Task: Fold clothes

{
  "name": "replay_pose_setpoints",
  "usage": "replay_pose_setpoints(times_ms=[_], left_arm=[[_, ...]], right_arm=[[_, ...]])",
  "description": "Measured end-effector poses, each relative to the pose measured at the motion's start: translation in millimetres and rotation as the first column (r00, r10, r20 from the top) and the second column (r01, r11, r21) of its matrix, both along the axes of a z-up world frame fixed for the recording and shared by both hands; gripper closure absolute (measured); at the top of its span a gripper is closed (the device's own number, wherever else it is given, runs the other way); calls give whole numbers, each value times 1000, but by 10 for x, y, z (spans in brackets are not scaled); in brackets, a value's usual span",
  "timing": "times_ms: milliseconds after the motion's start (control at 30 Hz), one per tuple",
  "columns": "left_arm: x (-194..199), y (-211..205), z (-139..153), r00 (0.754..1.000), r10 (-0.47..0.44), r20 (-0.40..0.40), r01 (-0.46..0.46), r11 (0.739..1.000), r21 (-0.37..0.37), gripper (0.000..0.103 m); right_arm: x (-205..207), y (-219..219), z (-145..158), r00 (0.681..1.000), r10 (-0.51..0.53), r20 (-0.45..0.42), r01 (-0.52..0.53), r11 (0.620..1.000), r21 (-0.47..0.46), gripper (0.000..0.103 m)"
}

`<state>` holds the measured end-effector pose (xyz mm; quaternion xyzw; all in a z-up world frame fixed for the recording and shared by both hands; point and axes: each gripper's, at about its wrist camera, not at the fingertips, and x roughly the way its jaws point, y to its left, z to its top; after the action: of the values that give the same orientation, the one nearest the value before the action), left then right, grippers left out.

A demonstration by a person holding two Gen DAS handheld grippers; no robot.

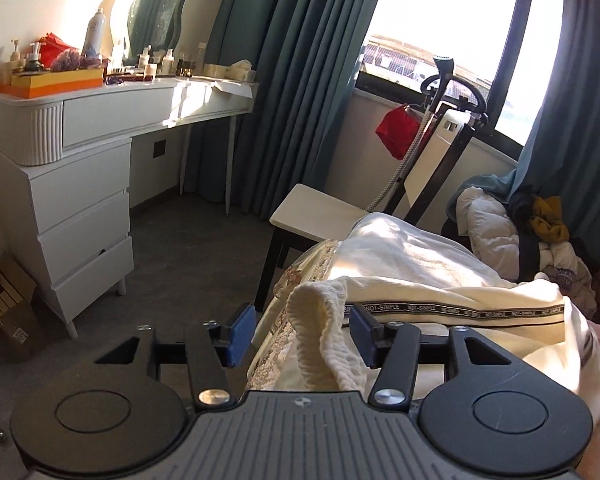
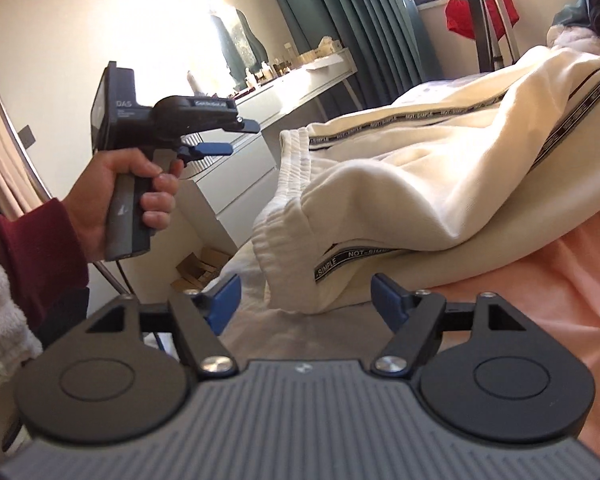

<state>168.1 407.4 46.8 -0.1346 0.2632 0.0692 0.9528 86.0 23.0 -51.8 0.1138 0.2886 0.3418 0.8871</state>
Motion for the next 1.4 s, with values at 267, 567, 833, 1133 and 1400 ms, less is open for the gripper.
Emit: replay_pose_setpoints(times_ms=[267,567,833,1133,1400], left_arm=[[-863,-1051,328,997,-60,49,57,997,60,25],[-1328,-2684,399,984,-123,125,107,986,131,5],[-1528,-3632,178,980,-142,137,125,984,126,2],[-1489,-3802,-281,975,-201,94,182,967,177,3],[-1410,-3660,-412,978,-202,46,192,968,162,3]], right_arm=[[-429,-654,442,991,-57,121,61,998,-30,28],[-628,-1618,745,959,-178,223,191,981,-37,28],[-498,-2399,589,914,-278,295,292,956,-4,28],[-396,-2593,401,902,-325,283,338,941,3,28],[-339,-2588,298,888,-388,247,412,909,-54,28]])
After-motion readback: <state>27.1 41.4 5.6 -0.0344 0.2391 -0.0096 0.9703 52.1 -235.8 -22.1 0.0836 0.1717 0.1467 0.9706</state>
